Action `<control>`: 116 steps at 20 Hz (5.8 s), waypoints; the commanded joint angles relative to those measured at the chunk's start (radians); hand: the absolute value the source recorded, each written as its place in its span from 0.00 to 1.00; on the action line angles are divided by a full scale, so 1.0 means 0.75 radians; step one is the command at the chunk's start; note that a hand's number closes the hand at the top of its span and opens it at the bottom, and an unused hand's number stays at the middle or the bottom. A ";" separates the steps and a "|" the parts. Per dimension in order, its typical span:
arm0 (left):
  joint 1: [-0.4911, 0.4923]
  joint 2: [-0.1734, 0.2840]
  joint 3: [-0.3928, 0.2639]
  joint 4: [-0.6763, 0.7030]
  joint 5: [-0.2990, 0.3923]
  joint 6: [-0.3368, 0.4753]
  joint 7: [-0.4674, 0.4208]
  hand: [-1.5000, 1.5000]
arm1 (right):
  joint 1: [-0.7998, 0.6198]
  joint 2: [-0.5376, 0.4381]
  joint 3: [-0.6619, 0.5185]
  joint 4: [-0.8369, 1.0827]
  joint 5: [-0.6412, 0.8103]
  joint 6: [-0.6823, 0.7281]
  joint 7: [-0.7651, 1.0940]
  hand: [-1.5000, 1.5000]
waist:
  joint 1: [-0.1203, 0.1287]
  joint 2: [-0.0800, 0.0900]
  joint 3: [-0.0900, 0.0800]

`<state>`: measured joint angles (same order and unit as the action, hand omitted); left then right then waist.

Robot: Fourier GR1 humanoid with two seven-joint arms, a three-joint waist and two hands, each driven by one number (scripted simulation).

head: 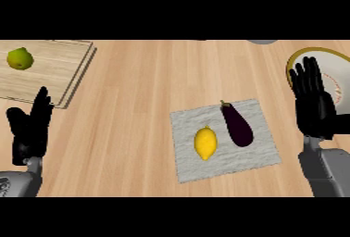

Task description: Pick the lemon from the placemat and place it in the bowl

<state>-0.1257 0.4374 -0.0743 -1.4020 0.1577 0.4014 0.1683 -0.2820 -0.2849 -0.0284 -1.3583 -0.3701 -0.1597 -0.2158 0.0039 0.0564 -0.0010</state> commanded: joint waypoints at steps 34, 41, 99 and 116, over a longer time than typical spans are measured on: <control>-0.094 0.067 0.203 -0.121 0.211 -0.314 -0.285 0.50 | -0.244 0.169 1.127 -0.914 1.378 0.741 1.815 0.00 | -0.046 -0.093 -0.004; -0.112 0.051 0.214 -0.090 0.213 -0.348 -0.320 0.50 | -0.276 0.203 1.009 -0.983 1.203 0.983 2.023 0.00 | -0.024 -0.081 -0.002; -0.105 -0.155 0.348 -0.308 0.023 -0.460 -0.133 0.50 | -0.036 0.372 0.653 -0.054 1.811 0.760 1.120 0.00 | 0.003 -0.076 0.002; -0.124 -0.128 0.463 -0.101 0.010 -0.487 -0.253 0.50 | 0.204 -0.254 0.173 -0.159 1.747 0.585 0.627 1.00 | -0.127 -0.080 0.010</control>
<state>-0.2425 0.3317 0.2465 -1.4717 0.1574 0.0273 -0.0235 -0.2068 -0.2762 0.2910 -1.5186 1.0013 0.2888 0.3318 -0.0377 -0.0151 -0.0047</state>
